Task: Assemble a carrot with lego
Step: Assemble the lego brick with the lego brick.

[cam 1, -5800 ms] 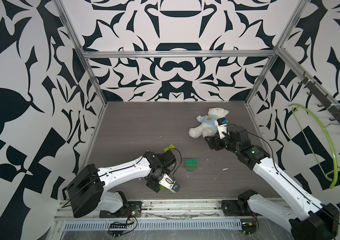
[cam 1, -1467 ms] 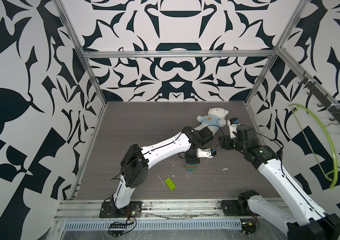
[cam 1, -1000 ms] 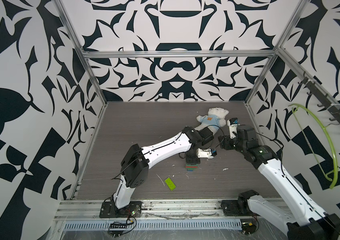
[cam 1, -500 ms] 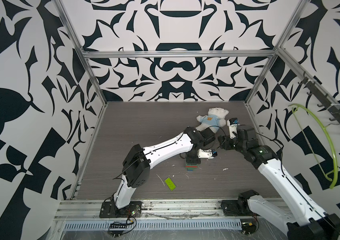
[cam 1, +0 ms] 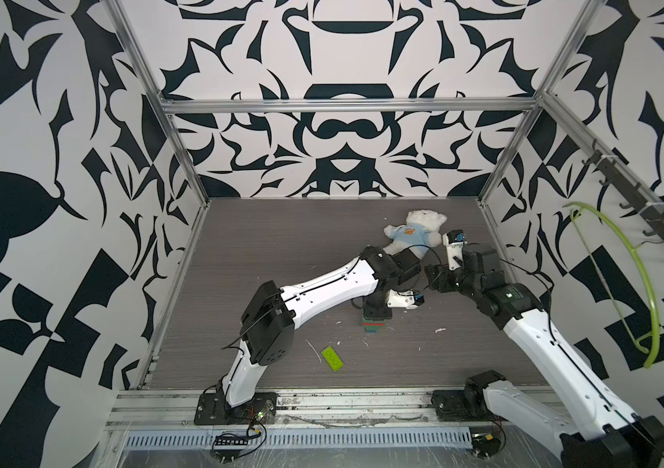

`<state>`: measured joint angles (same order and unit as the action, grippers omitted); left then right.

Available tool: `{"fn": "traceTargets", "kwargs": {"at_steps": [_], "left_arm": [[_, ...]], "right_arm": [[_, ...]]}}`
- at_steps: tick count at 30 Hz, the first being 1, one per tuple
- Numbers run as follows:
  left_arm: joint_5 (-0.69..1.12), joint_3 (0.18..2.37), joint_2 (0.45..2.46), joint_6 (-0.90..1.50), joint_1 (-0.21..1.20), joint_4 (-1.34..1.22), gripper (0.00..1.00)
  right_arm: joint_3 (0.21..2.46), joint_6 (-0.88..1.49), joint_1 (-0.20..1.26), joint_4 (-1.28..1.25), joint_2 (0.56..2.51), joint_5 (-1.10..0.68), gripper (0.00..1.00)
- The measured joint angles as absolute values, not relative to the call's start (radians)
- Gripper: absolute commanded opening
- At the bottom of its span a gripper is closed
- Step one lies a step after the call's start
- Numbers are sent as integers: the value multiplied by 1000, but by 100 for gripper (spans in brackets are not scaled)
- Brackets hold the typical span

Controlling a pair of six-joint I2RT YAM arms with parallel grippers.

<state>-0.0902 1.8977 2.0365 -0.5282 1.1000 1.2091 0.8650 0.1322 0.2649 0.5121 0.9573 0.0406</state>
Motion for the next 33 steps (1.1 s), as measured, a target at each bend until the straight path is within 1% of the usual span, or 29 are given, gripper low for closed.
{"fn": "traceTargets", "kwargs": {"at_steps": [21, 33], "left_arm": [[-82, 1885, 2034, -536, 1100, 1186, 17], [-89, 1818, 1991, -509, 1088, 1148, 16]], "right_arm": [[865, 133, 265, 512, 957, 29, 79], [865, 133, 265, 512, 957, 25, 79]]}}
